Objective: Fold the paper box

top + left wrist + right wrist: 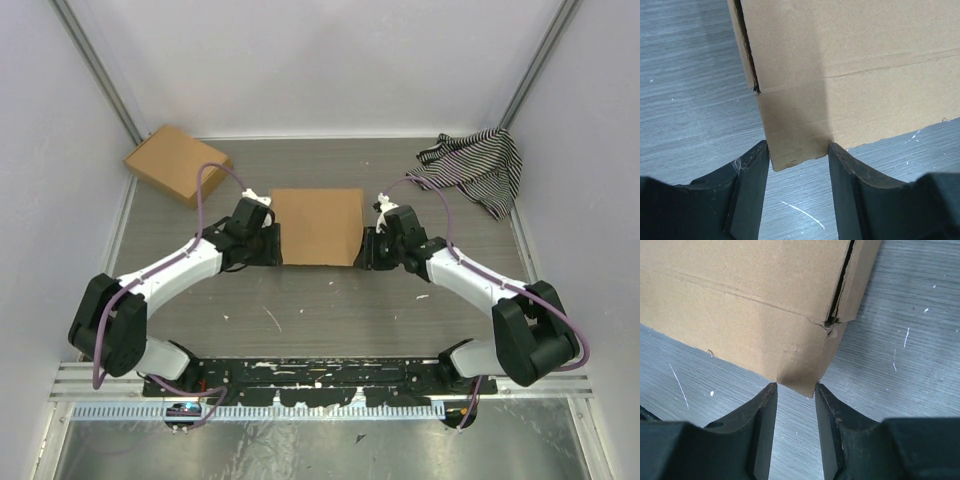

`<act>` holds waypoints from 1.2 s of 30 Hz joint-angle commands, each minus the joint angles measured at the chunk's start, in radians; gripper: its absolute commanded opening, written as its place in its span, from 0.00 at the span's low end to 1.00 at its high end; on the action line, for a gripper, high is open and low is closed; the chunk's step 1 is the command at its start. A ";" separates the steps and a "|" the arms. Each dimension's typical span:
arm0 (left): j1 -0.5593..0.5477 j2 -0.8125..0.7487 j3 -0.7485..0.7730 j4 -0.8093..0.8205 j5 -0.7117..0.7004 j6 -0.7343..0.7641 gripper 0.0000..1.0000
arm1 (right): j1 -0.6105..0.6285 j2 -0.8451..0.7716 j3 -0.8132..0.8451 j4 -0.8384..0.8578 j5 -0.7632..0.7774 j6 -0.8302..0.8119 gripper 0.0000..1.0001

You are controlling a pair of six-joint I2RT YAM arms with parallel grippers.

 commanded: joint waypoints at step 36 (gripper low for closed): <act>0.008 -0.148 0.037 0.096 -0.065 -0.027 0.68 | 0.087 -0.111 0.027 0.045 0.023 -0.002 0.33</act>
